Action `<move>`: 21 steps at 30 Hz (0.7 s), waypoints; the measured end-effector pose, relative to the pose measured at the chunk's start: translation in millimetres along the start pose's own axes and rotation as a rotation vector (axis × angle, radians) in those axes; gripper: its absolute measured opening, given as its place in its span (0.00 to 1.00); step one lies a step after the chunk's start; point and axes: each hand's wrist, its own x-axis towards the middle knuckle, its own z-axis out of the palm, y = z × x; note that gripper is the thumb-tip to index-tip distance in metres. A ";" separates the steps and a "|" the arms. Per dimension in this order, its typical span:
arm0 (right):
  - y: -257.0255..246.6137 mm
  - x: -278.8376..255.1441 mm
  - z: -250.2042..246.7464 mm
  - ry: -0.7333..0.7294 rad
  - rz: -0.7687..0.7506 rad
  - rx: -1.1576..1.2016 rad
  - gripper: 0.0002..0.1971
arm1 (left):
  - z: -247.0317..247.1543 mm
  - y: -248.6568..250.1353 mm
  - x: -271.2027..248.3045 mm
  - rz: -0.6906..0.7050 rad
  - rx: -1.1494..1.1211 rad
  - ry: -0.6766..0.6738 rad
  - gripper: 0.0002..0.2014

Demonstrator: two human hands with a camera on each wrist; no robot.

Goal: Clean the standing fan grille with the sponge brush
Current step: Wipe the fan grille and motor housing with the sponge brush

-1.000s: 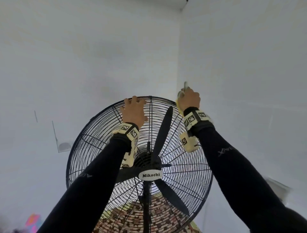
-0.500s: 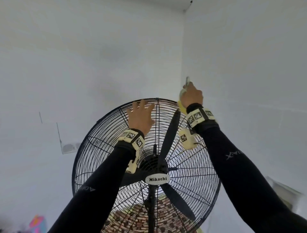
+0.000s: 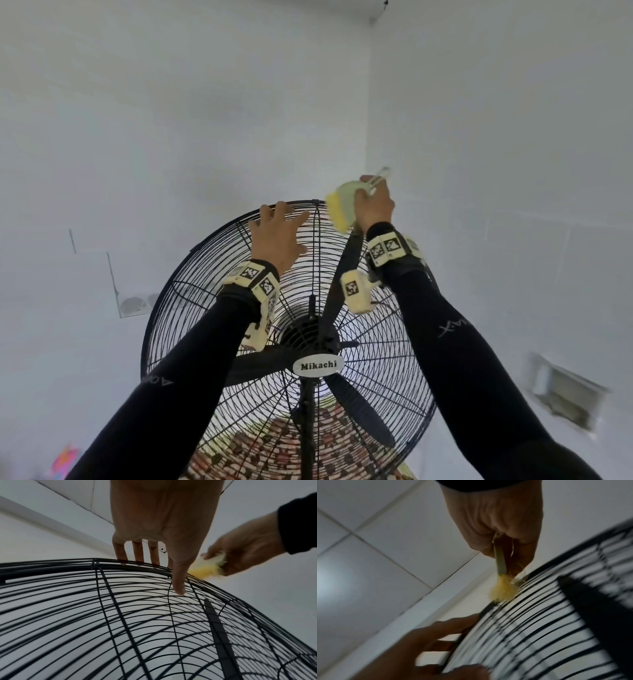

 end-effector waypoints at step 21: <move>-14.9 -4.6 12.1 0.009 -0.106 -0.274 0.14 | 0.5 -1.2 -1.7 -0.018 -0.031 0.004 0.38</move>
